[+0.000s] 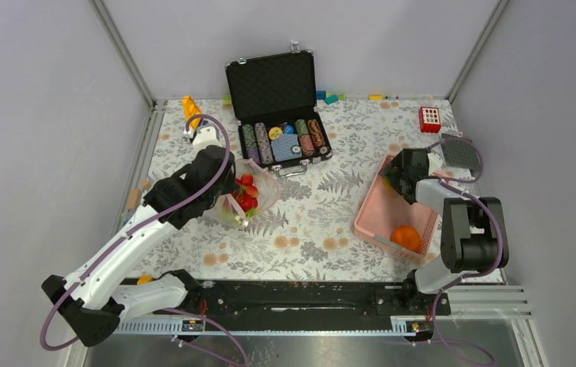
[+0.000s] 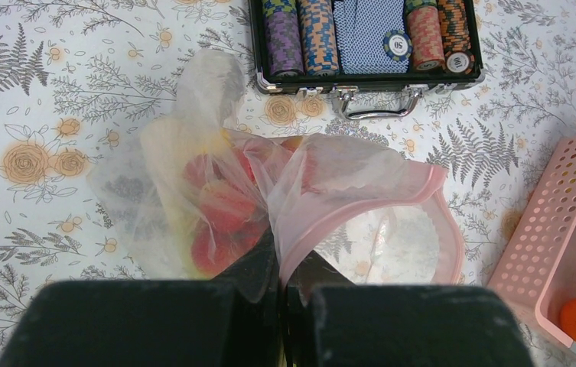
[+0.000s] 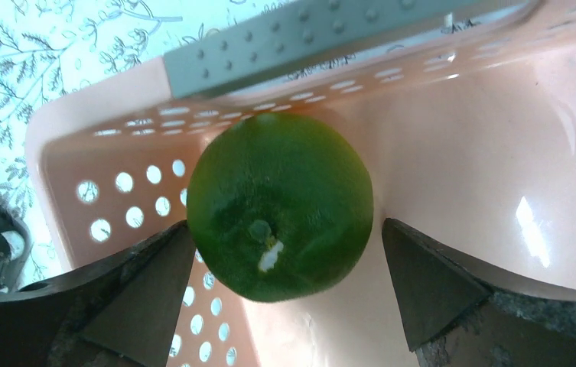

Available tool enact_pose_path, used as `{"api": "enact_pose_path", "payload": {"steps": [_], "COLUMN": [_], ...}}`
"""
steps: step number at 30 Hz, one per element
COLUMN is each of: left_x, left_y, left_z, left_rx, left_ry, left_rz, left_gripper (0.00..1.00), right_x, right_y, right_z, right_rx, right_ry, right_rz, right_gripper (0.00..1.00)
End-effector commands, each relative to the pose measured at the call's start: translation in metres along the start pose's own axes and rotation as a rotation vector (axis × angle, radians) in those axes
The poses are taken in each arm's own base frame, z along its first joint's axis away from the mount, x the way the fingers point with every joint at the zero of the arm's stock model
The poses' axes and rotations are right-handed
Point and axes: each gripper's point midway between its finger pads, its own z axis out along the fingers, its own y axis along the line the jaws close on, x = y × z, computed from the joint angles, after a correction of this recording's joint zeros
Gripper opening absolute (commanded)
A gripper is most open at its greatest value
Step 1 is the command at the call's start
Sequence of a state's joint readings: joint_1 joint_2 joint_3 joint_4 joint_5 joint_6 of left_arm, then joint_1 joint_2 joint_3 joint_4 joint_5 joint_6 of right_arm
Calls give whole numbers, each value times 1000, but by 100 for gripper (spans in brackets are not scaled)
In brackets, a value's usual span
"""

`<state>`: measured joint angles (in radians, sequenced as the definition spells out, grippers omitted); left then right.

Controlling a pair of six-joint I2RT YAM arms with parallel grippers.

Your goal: Place the food in the zip-top bag and seal the zipper

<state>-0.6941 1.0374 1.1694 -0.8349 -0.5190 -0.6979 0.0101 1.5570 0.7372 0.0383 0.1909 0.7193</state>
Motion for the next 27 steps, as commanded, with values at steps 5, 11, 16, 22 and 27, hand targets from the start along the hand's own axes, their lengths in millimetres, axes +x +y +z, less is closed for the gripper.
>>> {"api": "enact_pose_path", "payload": {"steps": [5,11,16,22,27], "left_x": [-11,-6,-2,8,17], "left_y": [-12,-16,-23,-38,-53], "left_z": [3,6,5,4,3], "left_rx": [44,56,93,171,236], "left_ry": [-38,-15,8,61,122], "left_rz": [-20,-16,-17,-9,2], "left_gripper": [0,0,0,0,0], "right_x": [-16,-17,-21,-20,-7], "right_y": [15,18,4,-8,19], "right_z": [14,7,-18,-63,-116], "right_rx": [-21,-74,-62,-120,-393], "right_ry": [-48,-80,-116,-170,-160], "right_rz": [54,44,23,4,-49], "right_gripper": [100,77,59,50,50]}}
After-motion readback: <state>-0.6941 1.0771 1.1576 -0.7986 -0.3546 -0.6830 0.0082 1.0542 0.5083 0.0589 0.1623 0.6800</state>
